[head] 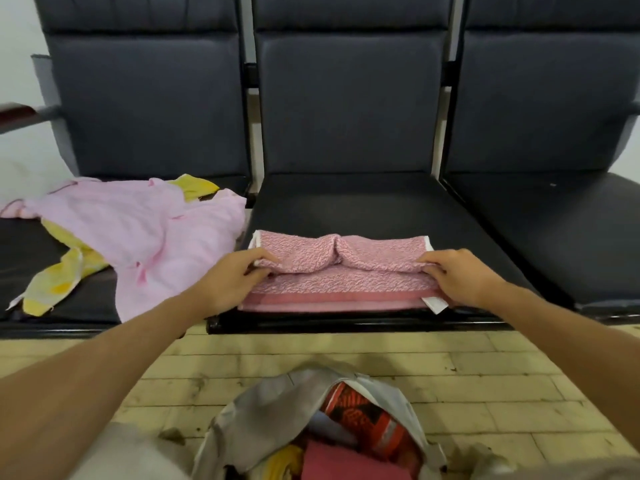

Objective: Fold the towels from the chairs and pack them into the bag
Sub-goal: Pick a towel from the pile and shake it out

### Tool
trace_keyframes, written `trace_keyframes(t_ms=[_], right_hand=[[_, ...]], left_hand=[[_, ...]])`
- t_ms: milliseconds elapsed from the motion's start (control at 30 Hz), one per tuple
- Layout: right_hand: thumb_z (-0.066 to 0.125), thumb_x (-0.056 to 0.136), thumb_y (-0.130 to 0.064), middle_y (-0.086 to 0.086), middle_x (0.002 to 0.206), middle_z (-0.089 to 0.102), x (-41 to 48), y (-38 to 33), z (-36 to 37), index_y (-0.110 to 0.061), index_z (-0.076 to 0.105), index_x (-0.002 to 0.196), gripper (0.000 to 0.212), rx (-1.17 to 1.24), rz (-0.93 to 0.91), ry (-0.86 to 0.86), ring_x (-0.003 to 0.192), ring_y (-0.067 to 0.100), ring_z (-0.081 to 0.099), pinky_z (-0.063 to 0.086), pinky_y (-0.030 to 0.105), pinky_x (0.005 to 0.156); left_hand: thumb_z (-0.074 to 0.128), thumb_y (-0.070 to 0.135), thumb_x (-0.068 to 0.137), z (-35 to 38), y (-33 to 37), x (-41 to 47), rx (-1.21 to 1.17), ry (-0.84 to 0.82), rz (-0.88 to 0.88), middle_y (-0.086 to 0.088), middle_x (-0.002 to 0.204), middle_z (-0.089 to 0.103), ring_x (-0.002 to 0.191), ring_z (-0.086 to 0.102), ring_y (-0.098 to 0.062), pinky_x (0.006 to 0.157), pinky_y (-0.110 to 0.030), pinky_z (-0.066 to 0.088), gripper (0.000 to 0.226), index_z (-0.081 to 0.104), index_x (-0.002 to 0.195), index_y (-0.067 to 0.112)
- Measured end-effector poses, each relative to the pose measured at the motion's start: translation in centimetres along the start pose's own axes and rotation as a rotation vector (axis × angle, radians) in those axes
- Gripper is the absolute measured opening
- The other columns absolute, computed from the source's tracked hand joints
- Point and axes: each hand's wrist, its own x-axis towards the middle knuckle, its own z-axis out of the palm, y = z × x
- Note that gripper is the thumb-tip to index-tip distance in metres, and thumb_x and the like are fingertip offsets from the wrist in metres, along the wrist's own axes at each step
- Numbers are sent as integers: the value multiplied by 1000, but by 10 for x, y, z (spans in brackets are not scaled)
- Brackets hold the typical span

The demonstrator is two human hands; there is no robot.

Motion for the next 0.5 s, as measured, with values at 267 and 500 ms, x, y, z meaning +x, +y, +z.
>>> trace_keyframes(t_ms=[267,500], right_hand=[[49,97,-6,9,92,69,-18,-6,-33,-8,70,107,23,167,82,345,83,29,60,36,27,69],[45,100,-44,10,95,72,-48,-5,-36,-12,72,92,43,133,217,-83,93,28,65,48,34,81]], left_hand=[[53,6,95,-16,6,-8,-216,276,-84,3,88,68,80,63,-8,75,-19,45,21,67,94,21],[53,27,97,-26,13,-35,-282,-187,-230,17,123,61,120,52,-4,110,-28,33,21,66,109,37]])
